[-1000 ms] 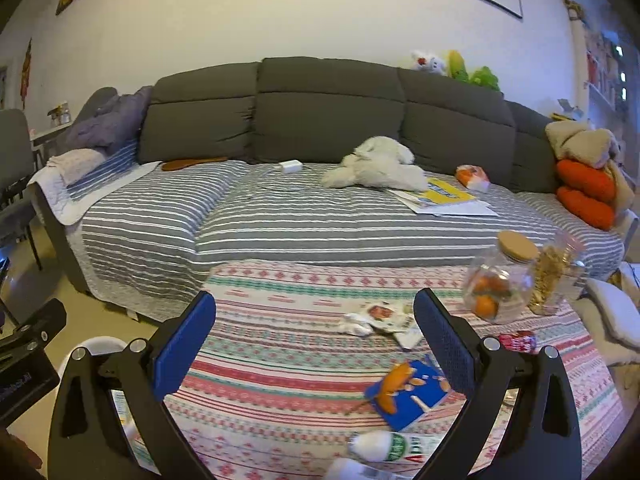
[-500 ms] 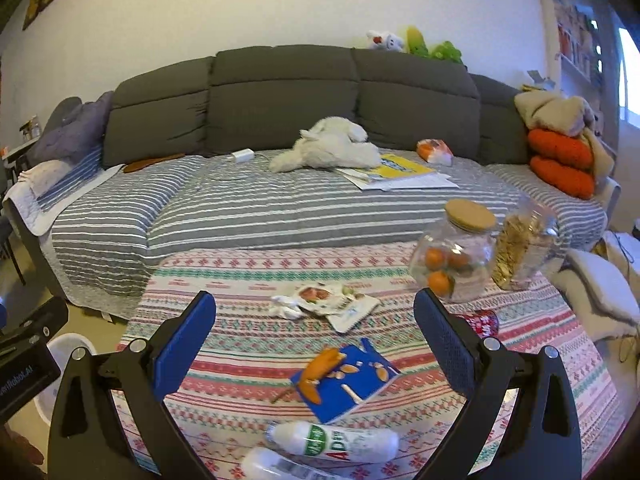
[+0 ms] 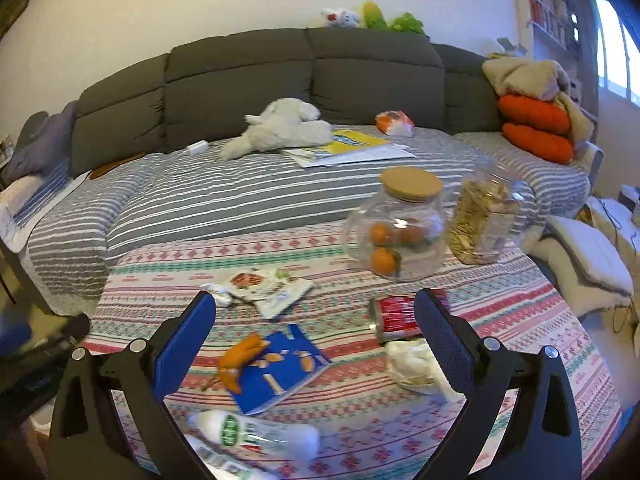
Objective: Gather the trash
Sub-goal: 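Move both tools back over the table toward the tissue and snack wrapper, then grasp the white crumpled tissue with the left tool while the right tool grasps the snack wrapper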
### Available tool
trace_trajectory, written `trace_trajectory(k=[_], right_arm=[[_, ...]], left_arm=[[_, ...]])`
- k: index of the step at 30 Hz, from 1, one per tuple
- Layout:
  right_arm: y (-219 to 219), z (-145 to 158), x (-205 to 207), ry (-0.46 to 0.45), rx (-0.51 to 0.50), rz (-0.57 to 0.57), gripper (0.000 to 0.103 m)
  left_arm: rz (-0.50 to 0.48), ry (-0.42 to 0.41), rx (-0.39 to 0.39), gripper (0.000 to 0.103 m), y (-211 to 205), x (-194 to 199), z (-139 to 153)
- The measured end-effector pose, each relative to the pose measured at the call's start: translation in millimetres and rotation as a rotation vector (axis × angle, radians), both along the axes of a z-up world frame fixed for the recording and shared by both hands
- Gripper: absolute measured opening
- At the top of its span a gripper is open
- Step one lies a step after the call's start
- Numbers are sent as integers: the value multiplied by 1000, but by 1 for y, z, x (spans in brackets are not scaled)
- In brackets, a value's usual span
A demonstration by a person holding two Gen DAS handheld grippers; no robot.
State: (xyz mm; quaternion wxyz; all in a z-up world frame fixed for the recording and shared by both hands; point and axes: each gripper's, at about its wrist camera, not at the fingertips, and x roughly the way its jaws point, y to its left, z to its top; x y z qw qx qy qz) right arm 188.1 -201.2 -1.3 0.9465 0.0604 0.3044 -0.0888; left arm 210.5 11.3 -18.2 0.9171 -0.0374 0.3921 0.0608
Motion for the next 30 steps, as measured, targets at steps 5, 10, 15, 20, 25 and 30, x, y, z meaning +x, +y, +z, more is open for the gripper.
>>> trace_trajectory(k=[5,10,15,20,25,30], right_arm=[[-49,4,4,14,98,-93,96],[-88,9,8,20,196,-149,96],[-109,9,15,33,218,-180,96],[-120,4,21,66,256,-186,96],[-122,2,25,85,245,-165,96],[-124,-1,28,102,281,-159,96]], left_arm=[[-144,134,-38,96,-26,41,-32],[-235,197,54,96,-47,88,-51],[-316,258,40,96,-76,129,-64],[-340,277,110,96,-103,161,-73],[-343,303,109,96,-104,171,-79],[-267,352,-46,79,-81,174,-97]])
